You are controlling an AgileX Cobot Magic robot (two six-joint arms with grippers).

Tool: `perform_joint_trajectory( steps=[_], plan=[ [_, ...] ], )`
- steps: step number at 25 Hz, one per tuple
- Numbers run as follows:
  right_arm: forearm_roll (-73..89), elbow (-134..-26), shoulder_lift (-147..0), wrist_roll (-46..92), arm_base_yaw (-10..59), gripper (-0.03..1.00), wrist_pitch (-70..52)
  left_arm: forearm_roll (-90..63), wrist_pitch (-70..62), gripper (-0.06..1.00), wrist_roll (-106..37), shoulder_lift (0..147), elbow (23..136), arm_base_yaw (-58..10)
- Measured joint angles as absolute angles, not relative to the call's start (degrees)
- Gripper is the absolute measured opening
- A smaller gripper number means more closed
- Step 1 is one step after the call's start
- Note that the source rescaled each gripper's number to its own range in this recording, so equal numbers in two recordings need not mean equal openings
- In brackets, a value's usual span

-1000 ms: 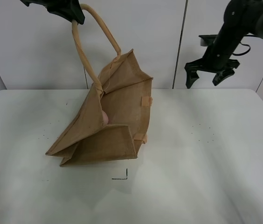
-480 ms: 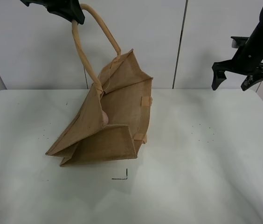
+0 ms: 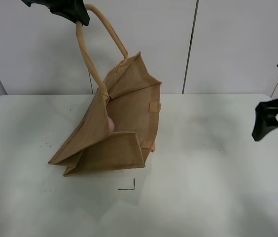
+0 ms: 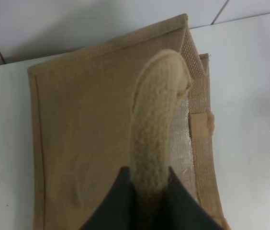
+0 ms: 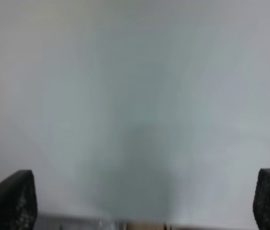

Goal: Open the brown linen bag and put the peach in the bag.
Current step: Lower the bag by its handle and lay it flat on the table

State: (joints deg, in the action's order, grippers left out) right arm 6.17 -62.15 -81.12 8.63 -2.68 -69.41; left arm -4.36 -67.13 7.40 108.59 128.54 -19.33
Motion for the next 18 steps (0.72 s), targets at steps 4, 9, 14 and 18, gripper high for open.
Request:
perform_joint_trajectory(
  steps=[4,9,14,18],
  plan=[
    [6.17,-48.55,-67.07,8.64,-2.68,1.00,-69.38,-4.36,-67.13,0.00,7.40,108.59,128.54,-19.33],
    [6.17,-36.56,-49.00,8.64,-2.68,1.00,-66.28,-4.36,-67.13,0.00,7.40,108.59,128.54,-19.33],
    [6.17,-30.37,-31.13,8.59,-2.68,1.00,-63.13,-4.36,-67.13,0.00,7.40,108.59,128.54,-19.33],
    [5.28,-29.26,-21.63,8.30,-1.83,1.00,-60.56,-4.40,-67.13,0.00,7.40,108.59,128.54,-19.33]
  ],
)
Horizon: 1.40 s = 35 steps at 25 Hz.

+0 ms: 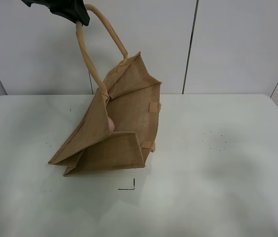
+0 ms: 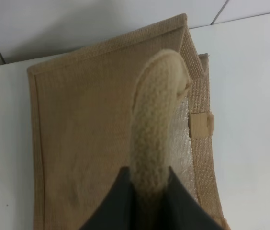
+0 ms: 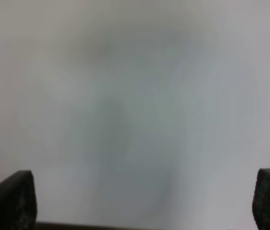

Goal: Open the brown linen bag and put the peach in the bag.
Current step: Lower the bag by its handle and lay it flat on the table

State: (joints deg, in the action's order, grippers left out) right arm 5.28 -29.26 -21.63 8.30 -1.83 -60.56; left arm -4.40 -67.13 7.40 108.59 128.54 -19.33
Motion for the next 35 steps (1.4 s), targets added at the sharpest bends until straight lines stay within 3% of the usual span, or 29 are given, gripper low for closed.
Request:
perform_joint_trajectory(
  steps=[17,35],
  plan=[
    [0.54,-28.28,0.00,2.72,-0.55,1.00,-58.97,-4.23,-67.13,0.00,7.40,108.59,128.54,-19.33],
    [0.54,-28.21,0.18,2.39,-0.55,1.00,-58.97,-4.23,-67.18,0.00,7.40,109.18,126.48,-19.33]
  ],
)
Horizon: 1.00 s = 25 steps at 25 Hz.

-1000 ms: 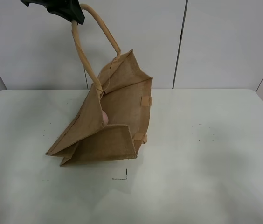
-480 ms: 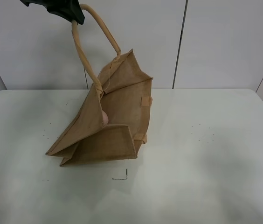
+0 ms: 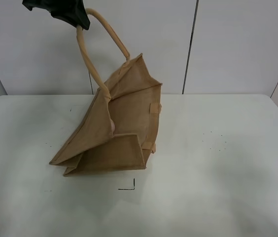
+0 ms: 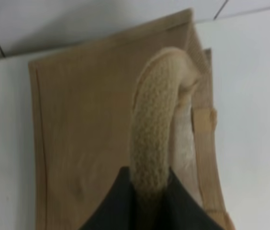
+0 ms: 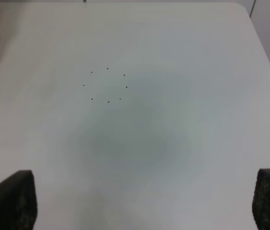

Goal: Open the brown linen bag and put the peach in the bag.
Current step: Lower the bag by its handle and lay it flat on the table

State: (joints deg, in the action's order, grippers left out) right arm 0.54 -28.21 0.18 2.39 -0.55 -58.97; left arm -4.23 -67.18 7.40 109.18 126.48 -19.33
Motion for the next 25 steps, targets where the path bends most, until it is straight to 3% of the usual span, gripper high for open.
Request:
perform_joint_trajectory(
  steps=[16,18,22,25],
  plan=[
    [0.54,-28.21,0.18,2.39,-0.55,1.00,-58.97,-8.19,-62.81,0.03,5.40,128.33,119.82,-19.33],
    [0.54,-28.21,0.18,2.39,-0.55,1.00,-58.97,-9.09,-62.67,0.21,5.11,130.43,119.77,-19.33],
    [0.54,-28.21,0.18,2.39,-0.55,1.00,-58.97,-9.49,-62.60,0.80,5.04,132.05,119.70,-19.33],
    [0.54,-28.21,0.18,2.39,-0.55,1.00,-58.97,-9.60,-62.82,0.95,4.31,131.99,120.30,-19.33]
  ],
)
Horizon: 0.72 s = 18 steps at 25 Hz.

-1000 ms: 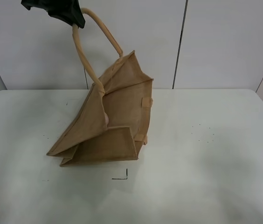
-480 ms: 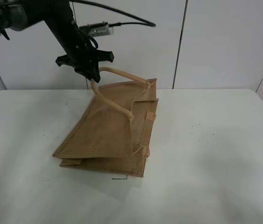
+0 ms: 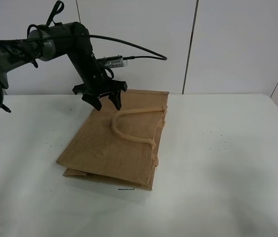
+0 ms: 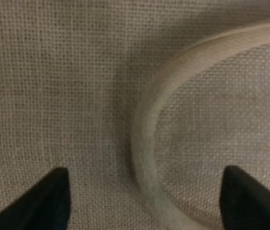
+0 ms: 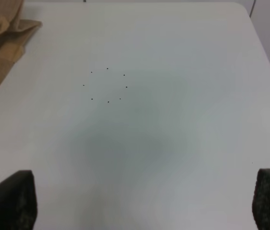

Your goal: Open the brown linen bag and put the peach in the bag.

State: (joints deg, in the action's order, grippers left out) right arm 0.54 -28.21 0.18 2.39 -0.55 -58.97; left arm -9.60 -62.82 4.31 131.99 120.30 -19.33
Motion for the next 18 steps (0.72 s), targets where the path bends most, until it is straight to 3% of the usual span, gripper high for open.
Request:
perform_joint_trajectory(
  steps=[7,18],
  plan=[
    [0.54,-28.21,0.18,2.39,-0.55,1.00,-58.97,3.16,-66.85,1.00,3.67,131.87,122.96,-18.64],
    [0.54,-28.21,0.18,2.39,-0.55,1.00,-58.97,1.71,-66.85,1.00,4.51,130.16,120.01,-5.33]
  ],
)
